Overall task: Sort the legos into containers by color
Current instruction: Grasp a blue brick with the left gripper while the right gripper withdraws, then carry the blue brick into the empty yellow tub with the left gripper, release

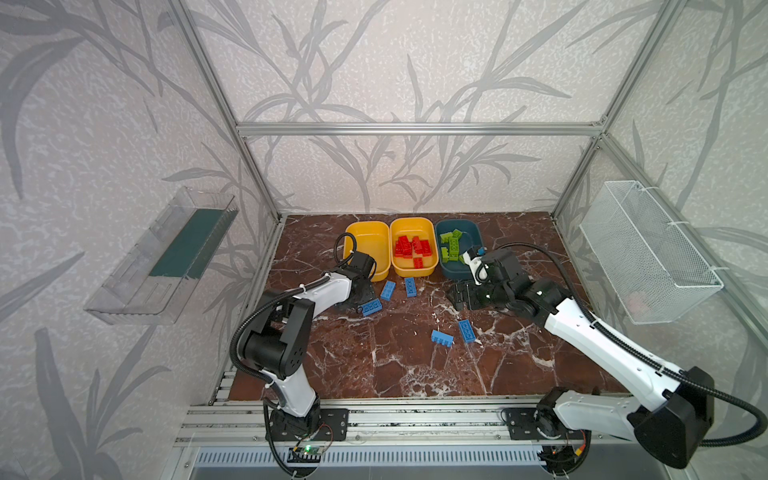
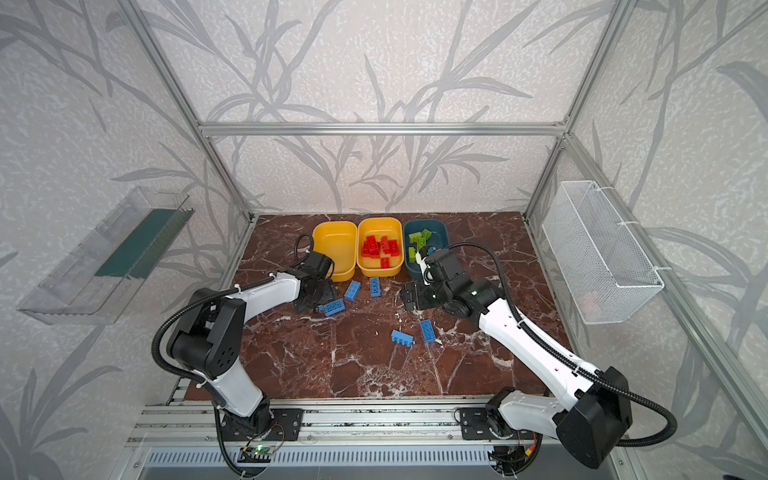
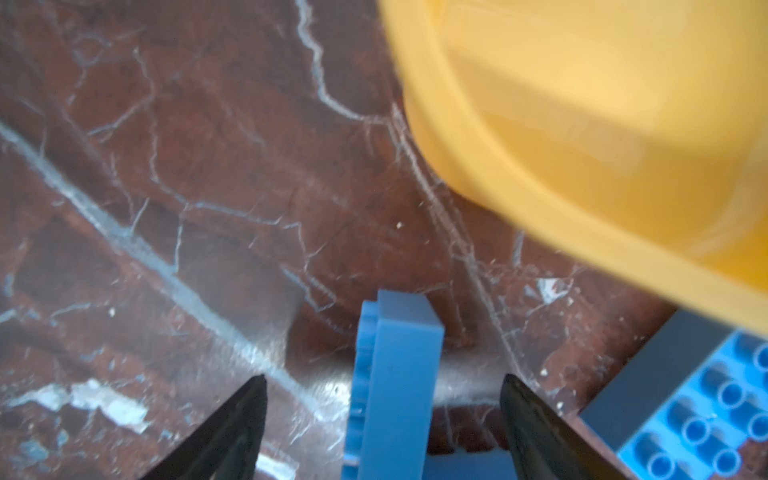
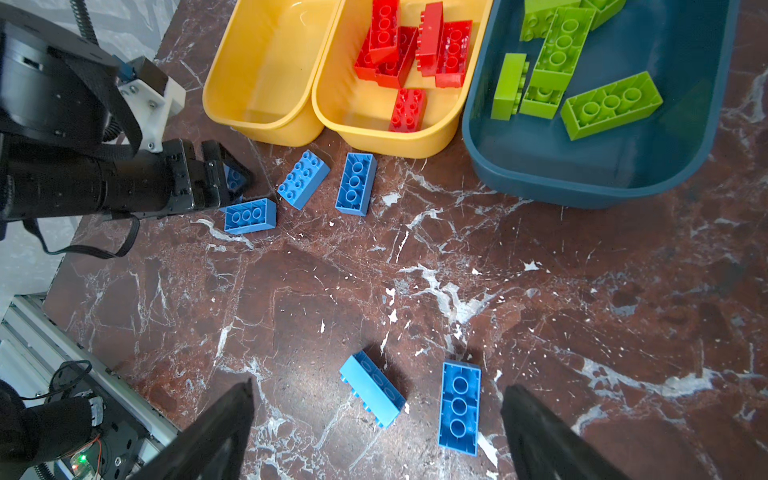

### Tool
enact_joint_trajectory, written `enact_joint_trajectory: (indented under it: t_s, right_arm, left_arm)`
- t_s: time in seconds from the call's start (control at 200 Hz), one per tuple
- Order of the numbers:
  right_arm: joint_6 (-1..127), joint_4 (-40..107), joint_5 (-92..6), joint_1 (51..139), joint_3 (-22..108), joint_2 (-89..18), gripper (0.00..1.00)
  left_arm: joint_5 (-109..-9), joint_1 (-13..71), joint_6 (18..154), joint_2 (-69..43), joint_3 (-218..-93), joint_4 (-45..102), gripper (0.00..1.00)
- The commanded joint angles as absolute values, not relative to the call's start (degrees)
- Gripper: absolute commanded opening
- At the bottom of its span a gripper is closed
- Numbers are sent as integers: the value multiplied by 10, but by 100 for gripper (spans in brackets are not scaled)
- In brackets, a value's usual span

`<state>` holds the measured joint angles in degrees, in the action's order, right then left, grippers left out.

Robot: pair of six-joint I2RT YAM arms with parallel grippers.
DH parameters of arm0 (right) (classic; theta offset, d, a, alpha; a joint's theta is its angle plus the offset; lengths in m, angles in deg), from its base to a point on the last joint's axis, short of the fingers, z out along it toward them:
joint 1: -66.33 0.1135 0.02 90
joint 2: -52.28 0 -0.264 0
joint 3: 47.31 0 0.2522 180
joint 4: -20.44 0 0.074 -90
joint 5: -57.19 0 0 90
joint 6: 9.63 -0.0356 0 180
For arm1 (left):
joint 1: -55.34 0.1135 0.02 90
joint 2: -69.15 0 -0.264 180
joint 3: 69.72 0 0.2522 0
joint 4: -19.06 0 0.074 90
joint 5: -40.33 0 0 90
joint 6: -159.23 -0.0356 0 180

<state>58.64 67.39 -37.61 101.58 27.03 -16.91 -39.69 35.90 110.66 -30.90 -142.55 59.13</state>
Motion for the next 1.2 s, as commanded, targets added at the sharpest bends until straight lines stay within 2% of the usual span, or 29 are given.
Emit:
enact_joint_trajectory:
  t_s: [0.0,0.095,0.18,0.29,0.38,0.62,0.785,1.195]
  right_arm:
    - [577,670,-376,1016,264,-135,95]
    - [577,677,-376,1016,262,-125,96]
    - [575,683,-372,1016,260,-116,97]
    - [572,689,-374,1016,258,-106,97]
    - [568,690,-382,1017,252,-96,98]
    - [568,683,-405,1016,242,-91,99]
    - [568,668,-428,1016,242,-102,99]
    - [570,636,-460,1016,240,-137,99]
  left_arm:
    - [-386,359,1104,-328,-1443,611,66]
    - [-390,359,1101,-343,-1452,614,49]
    - [-389,359,1099,-353,-1457,616,42]
    - [-397,358,1098,-355,-1469,633,17]
    - [-401,357,1098,-339,-1475,652,5]
    - [-377,350,1086,-280,-1518,708,4]
    - [-355,350,1071,-279,-1580,735,4]
    - [-357,366,1024,-462,-1827,775,7]
